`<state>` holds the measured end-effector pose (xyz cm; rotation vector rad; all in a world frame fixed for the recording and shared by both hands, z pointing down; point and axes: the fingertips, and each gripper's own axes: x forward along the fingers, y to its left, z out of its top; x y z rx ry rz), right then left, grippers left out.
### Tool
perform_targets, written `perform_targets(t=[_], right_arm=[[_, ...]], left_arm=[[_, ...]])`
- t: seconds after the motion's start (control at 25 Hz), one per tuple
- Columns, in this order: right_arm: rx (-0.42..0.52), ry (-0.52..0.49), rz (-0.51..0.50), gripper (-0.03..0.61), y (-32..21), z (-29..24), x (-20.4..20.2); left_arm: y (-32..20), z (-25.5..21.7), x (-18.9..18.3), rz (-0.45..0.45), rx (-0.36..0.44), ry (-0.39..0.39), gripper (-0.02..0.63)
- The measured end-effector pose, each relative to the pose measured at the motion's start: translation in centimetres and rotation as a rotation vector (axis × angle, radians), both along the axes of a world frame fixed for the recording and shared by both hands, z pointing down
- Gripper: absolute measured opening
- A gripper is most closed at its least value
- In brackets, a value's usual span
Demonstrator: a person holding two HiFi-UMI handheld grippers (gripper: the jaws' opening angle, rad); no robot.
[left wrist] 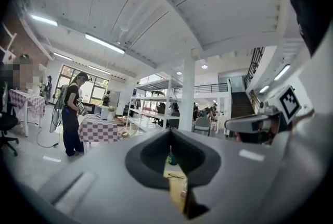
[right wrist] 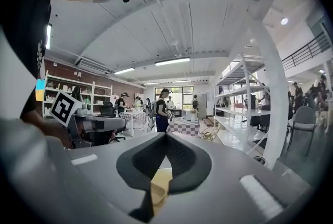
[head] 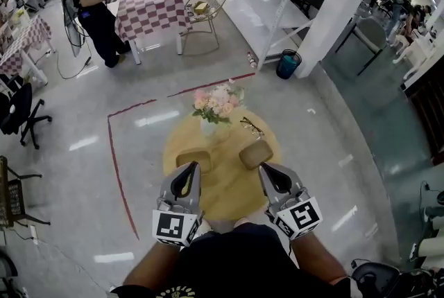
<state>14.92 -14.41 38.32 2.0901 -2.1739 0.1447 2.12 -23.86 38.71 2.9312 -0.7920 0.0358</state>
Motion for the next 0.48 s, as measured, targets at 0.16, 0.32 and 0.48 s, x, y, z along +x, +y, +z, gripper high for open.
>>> perform_targets(t=[0.16, 0.32, 0.48], right_arm=[[0.009, 0.013, 0.019, 0.000, 1.1, -0.3, 0.2], [0.028, -0.004, -0.001, 0.000, 0.9, 0.1, 0.3], [0.053, -0.020, -0.045, 0.000, 1.0, -0.4, 1.0]], left_arm=[[1.3, -0.2, 0.9, 0.039, 0.025, 0.010, 0.002], [2.2, -0.7, 1.4, 0.043, 0.056, -0.019, 0.002], [2.5, -0.6, 1.4, -0.031, 0.049, -0.034, 0.002]])
